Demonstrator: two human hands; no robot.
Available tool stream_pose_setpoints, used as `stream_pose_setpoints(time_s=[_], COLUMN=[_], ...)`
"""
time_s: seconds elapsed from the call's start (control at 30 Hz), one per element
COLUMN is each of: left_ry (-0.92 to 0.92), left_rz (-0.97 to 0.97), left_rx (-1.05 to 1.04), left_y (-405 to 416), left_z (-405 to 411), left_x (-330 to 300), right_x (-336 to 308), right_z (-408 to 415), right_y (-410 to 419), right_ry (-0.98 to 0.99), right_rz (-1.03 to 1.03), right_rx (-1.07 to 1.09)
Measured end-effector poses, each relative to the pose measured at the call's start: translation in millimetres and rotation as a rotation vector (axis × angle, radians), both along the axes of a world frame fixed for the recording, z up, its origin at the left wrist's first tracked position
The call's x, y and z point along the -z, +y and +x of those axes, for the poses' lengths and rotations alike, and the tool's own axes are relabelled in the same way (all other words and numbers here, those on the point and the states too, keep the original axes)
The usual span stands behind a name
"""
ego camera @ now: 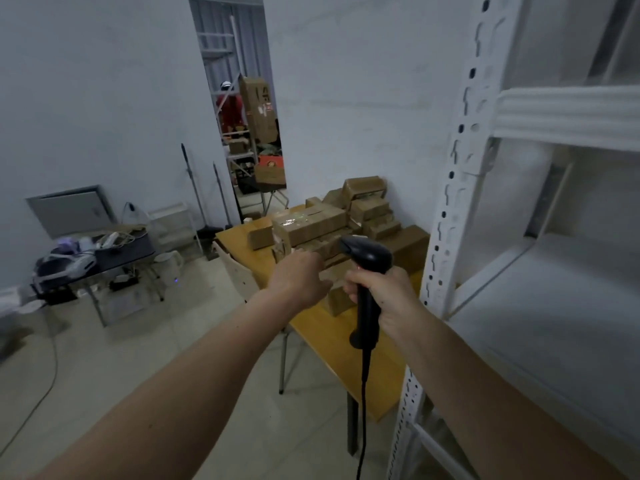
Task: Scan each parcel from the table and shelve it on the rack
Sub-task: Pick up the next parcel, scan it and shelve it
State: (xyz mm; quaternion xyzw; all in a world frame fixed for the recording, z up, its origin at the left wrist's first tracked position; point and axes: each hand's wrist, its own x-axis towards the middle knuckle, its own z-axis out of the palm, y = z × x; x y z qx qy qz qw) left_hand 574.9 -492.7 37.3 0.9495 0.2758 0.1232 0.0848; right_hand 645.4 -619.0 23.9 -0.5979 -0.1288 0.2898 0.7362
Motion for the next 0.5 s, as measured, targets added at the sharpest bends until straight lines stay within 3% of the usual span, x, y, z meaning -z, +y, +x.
stream_pose_setpoints(time_s=[0.5], left_ry=[0.184], left_rz=[-0.076], left_rx=[0.022], left_y=[155.2], left_z=[133.4], left_x=[86.5], right_x=[65.6], right_z=[110.3], right_y=[140.6], right_ry=[0.176], right_rz=[-0.093], right_rx=[0.046])
